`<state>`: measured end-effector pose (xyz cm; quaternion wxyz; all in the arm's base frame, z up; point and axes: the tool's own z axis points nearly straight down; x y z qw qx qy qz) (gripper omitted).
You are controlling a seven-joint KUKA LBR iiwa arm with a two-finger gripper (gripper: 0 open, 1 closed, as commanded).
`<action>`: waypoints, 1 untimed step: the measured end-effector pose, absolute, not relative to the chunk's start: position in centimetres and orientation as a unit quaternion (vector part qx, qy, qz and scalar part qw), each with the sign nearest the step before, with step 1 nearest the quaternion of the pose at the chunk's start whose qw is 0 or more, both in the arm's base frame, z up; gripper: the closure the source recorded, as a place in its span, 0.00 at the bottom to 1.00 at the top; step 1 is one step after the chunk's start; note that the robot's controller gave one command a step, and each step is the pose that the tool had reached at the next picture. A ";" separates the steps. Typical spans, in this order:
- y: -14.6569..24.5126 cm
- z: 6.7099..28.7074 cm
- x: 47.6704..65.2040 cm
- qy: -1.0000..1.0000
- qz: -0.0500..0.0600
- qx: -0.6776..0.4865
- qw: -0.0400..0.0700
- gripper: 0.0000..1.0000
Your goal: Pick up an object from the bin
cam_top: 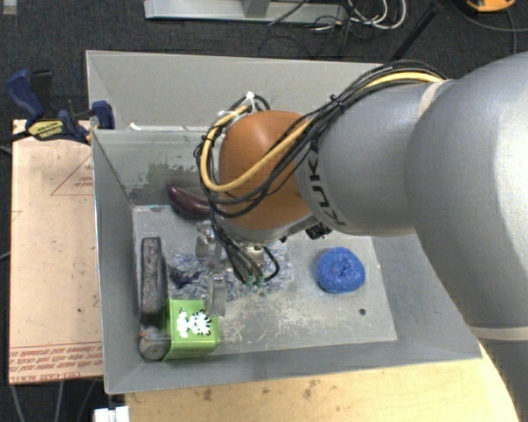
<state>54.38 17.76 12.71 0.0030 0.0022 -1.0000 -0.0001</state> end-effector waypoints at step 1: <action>17.7 13.2 54.6 -1.000 -0.001 0.000 -0.001 0.00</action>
Offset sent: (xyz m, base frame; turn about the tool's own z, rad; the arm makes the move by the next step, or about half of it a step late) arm 0.0086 -0.0080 -0.0543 -0.1482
